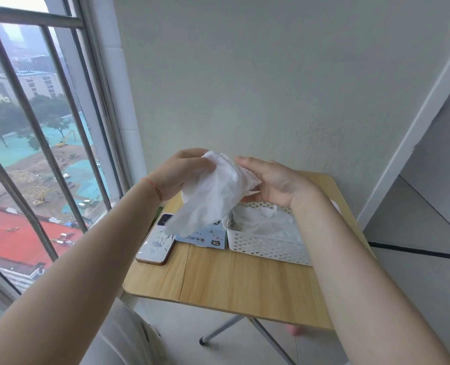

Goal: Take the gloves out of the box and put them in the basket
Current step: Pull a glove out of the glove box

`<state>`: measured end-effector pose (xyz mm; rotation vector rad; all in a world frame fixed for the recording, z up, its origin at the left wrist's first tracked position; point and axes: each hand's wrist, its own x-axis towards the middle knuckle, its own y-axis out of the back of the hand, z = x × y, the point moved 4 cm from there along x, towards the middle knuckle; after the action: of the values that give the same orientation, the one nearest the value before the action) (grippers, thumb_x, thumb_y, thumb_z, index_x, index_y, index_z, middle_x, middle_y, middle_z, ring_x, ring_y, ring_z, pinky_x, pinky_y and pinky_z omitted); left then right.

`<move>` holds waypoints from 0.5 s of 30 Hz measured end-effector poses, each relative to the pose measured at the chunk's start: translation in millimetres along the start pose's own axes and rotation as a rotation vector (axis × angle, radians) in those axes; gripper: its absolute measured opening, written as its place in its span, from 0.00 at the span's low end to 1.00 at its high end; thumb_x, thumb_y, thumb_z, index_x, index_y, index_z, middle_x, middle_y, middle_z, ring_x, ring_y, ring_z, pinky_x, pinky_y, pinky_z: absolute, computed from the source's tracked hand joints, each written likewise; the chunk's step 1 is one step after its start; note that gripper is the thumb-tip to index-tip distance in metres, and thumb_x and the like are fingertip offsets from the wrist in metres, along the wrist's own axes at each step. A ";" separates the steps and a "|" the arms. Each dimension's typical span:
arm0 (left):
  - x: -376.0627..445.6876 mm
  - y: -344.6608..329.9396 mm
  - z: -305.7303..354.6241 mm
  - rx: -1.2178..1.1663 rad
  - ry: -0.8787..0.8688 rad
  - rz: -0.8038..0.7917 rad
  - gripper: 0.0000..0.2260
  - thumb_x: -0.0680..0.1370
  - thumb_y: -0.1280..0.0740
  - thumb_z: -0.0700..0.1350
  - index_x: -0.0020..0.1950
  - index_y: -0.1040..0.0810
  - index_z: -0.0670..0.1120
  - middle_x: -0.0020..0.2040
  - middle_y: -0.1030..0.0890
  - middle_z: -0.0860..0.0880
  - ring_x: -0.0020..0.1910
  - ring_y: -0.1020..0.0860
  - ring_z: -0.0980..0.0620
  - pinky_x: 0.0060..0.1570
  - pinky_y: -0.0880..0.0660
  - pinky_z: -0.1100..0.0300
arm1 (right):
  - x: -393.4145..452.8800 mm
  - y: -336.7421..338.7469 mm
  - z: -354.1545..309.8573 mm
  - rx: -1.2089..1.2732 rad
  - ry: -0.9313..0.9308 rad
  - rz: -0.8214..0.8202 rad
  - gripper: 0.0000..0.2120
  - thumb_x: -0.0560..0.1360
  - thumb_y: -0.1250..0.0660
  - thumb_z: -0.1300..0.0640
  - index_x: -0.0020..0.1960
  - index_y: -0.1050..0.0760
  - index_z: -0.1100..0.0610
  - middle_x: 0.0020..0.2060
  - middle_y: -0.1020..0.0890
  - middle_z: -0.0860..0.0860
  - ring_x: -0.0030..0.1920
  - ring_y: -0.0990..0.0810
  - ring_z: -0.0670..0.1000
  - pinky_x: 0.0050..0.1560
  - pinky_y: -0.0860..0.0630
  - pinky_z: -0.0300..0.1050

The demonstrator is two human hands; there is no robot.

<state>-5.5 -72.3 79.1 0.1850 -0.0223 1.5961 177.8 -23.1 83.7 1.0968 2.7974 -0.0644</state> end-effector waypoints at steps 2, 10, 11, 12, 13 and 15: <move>0.6 -3.4 8.7 0.014 -0.013 -0.087 0.12 0.73 0.35 0.39 0.54 0.19 0.40 0.46 0.19 0.42 0.43 0.20 0.46 0.41 0.23 0.57 | 4.6 -2.9 6.1 0.044 -0.019 -0.034 0.19 0.75 0.34 0.42 0.60 0.21 0.53 0.48 0.18 0.51 0.45 0.19 0.50 0.46 0.21 0.48; 10.5 9.1 -19.5 0.327 0.164 -0.095 0.10 0.73 0.34 0.42 0.51 0.16 0.45 0.42 0.17 0.48 0.37 0.20 0.52 0.40 0.23 0.59 | 25.0 4.2 31.0 0.189 -0.018 0.032 0.13 0.78 0.35 0.58 0.59 0.23 0.63 0.46 0.18 0.56 0.41 0.18 0.52 0.41 0.21 0.44; 12.3 12.2 -28.3 0.422 0.200 -0.078 0.09 0.72 0.33 0.44 0.49 0.16 0.47 0.40 0.17 0.49 0.37 0.21 0.53 0.41 0.23 0.59 | 28.4 6.5 35.9 0.143 -0.040 0.058 0.10 0.78 0.34 0.58 0.56 0.22 0.62 0.46 0.18 0.56 0.43 0.18 0.53 0.45 0.21 0.46; 14.1 15.0 -35.4 0.500 0.233 -0.064 0.09 0.71 0.33 0.45 0.47 0.16 0.47 0.39 0.18 0.50 0.36 0.21 0.53 0.42 0.24 0.59 | 30.7 7.2 39.7 0.094 -0.060 0.081 0.08 0.78 0.34 0.58 0.54 0.22 0.61 0.45 0.18 0.56 0.43 0.19 0.53 0.46 0.21 0.47; 17.0 16.5 -41.1 0.560 0.258 -0.056 0.08 0.71 0.33 0.45 0.46 0.16 0.45 0.37 0.19 0.50 0.36 0.22 0.53 0.42 0.25 0.59 | 33.7 7.2 43.2 0.059 -0.079 0.103 0.07 0.78 0.34 0.59 0.53 0.22 0.61 0.44 0.18 0.56 0.42 0.19 0.53 0.45 0.21 0.47; 24.8 18.8 -44.8 0.658 0.277 -0.046 0.13 0.69 0.34 0.47 0.45 0.19 0.39 0.36 0.23 0.49 0.36 0.26 0.51 0.42 0.29 0.57 | 39.5 5.6 46.8 0.030 -0.097 0.134 0.06 0.78 0.34 0.60 0.53 0.23 0.61 0.44 0.19 0.57 0.41 0.20 0.53 0.42 0.22 0.47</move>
<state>-29.5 -42.6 40.0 0.4664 0.7228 1.5237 158.1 3.4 31.9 1.2495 2.6395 -0.1417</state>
